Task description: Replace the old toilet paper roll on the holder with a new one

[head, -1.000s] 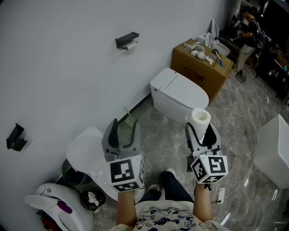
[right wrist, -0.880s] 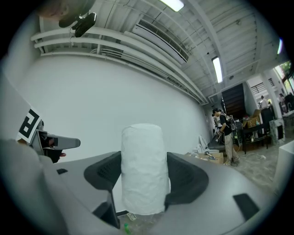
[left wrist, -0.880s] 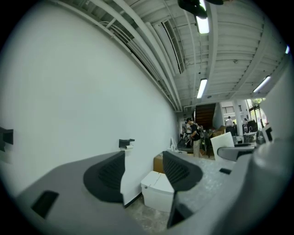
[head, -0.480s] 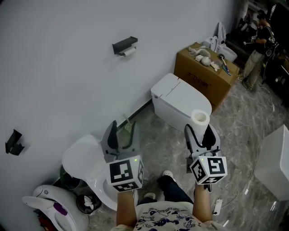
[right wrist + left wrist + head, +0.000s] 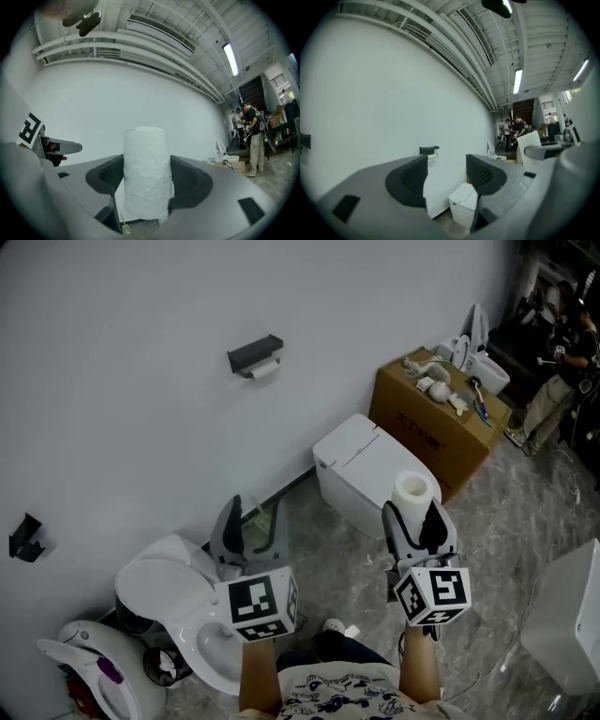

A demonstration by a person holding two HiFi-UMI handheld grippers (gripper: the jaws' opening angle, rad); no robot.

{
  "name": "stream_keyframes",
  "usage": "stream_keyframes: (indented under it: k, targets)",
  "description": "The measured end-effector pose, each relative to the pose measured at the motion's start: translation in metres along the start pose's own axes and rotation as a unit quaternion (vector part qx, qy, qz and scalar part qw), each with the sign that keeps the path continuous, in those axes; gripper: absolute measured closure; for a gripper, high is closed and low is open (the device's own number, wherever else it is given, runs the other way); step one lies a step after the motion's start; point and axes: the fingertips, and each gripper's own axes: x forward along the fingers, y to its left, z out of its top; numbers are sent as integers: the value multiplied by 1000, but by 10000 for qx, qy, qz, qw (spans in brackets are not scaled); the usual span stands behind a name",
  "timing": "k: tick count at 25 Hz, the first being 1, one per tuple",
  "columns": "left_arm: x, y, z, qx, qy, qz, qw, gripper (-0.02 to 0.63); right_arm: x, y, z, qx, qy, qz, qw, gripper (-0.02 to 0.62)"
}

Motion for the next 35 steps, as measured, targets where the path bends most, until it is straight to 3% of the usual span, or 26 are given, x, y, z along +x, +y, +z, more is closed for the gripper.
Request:
stream_keyframes:
  k: [5,19,35]
  targets:
    - [21,-10,-1,40,56,162,9998,368,27,-23,-2,74,23,124,9999,284]
    - [97,16,-11,65,193,515,9985,368,118,-37,-17,211,92,367,9991,284]
    - [291,64,2,158,118,313,9993,367,307,-53,-9,240,-96,282,9993,284]
